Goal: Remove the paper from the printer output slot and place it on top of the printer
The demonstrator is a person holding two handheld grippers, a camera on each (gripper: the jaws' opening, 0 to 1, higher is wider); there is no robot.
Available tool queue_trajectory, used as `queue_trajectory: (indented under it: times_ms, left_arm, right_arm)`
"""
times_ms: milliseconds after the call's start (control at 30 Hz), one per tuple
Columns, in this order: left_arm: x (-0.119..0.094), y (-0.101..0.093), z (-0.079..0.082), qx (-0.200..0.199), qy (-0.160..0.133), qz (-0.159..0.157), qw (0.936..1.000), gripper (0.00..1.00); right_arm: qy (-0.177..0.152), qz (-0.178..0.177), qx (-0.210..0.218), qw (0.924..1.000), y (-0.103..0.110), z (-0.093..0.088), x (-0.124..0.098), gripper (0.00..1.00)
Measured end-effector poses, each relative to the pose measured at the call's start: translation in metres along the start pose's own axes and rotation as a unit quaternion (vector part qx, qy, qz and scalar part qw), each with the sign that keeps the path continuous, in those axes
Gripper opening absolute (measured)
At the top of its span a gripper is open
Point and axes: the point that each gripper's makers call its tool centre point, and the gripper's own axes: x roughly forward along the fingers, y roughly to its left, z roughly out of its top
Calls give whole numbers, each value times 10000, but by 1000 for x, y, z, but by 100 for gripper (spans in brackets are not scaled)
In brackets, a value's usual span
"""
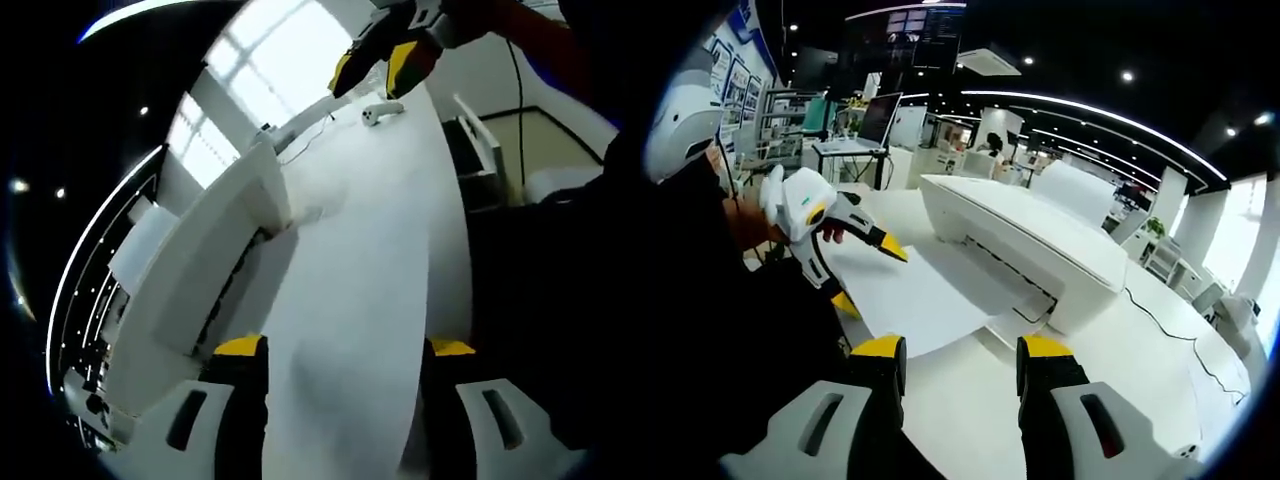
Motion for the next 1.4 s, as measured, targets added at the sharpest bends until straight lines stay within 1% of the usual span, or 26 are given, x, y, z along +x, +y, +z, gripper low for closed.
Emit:
queue_trajectory:
  times_ms: [133,233,300,367,567,700,867,933,1133,1267,1400]
  left_arm:
    - [1,3,0,138,96,60,9998,58]
    - [1,3,1,135,112,60,9998,56]
    - [2,1,0,24,138,-20,9999,55]
    - [2,0,0,-2,147,-51,9999,52]
    - [-1,2,4,68,103,-60,9999,38]
    - [-2,4,4,86,73,-59,9999,27]
    - [-2,3,4,132,45,-131,9998,16]
    - [-2,6,4,126,47,-106,9999,16]
    - [-1,4,4,119,30,-184,9998,16]
    - [-3,4,8,224,-66,-215,9995,13]
    - [-6,7,14,85,-205,-210,9995,14]
  right_arm:
    - [0,1,-28,10000,0,2,0,40]
    - [-22,0,-38,10000,-1,4,-1,40]
    - [-26,1,-36,10000,-1,5,-1,40]
    - [-37,8,-35,10000,-1,5,-2,40]
    - [-49,11,-44,10000,-1,6,-2,40]
    - [-52,53,-17,10000,1,3,0,40]
    - [-43,62,21,10000,1,1,2,40]
    - [-62,65,10,10000,1,2,2,40]
    - [-85,65,-1,9999,0,5,1,40]
    - [-104,47,22,9999,-1,3,-1,40]
    - [-70,39,38,10000,-2,2,0,40]
